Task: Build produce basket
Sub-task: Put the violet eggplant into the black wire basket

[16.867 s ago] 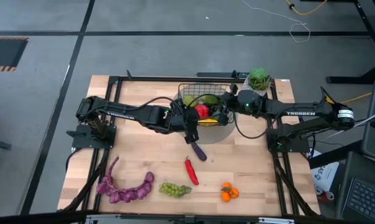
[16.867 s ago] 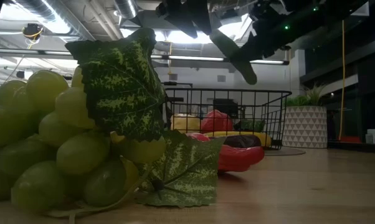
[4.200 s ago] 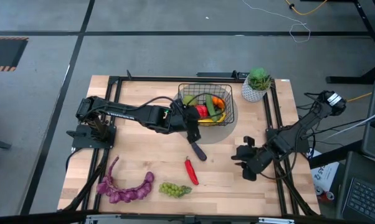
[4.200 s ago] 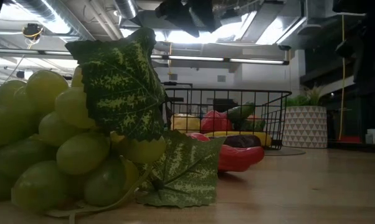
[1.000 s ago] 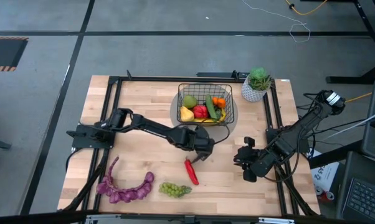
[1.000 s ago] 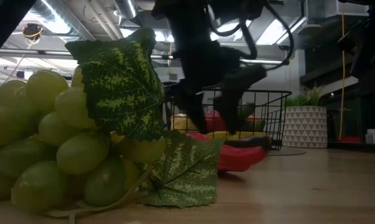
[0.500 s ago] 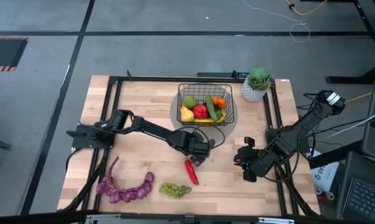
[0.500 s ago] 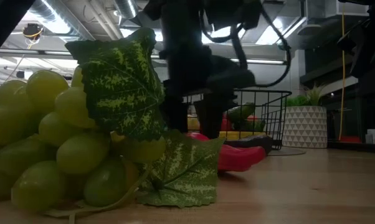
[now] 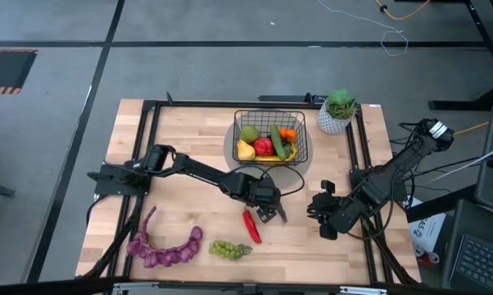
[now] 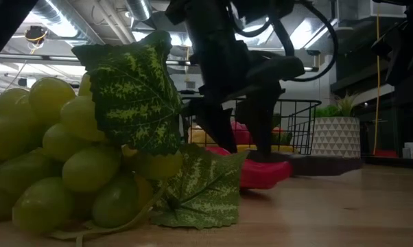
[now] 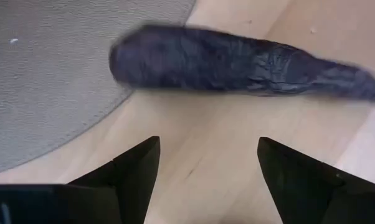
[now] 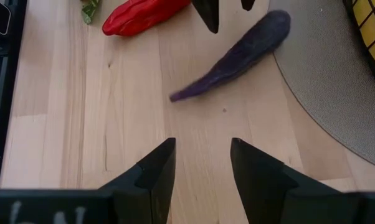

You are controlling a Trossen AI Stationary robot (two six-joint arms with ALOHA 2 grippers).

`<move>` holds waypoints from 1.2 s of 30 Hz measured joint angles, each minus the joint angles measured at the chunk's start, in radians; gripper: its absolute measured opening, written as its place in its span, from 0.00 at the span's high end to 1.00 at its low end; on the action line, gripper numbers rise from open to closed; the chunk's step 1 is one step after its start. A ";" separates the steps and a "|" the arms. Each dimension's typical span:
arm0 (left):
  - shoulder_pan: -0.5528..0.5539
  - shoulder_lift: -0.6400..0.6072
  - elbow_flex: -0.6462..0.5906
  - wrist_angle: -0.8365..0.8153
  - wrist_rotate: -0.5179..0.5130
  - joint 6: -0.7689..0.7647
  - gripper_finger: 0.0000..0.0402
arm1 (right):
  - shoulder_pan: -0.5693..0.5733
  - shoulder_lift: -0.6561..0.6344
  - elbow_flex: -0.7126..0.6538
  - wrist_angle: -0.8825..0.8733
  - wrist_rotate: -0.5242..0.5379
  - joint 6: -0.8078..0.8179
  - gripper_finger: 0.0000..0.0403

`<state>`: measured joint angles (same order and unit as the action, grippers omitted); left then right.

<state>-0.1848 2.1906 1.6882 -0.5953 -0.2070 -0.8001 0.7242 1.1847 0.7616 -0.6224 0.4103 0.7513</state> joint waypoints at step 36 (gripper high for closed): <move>-0.091 -0.246 0.002 -0.297 -0.492 0.131 0.34 | -0.129 0.295 0.001 0.255 0.035 -0.064 0.62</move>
<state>-0.2763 1.9441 1.6897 -0.8926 -0.6987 -0.6694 0.5948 1.4798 0.7624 -0.3672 0.4451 0.6872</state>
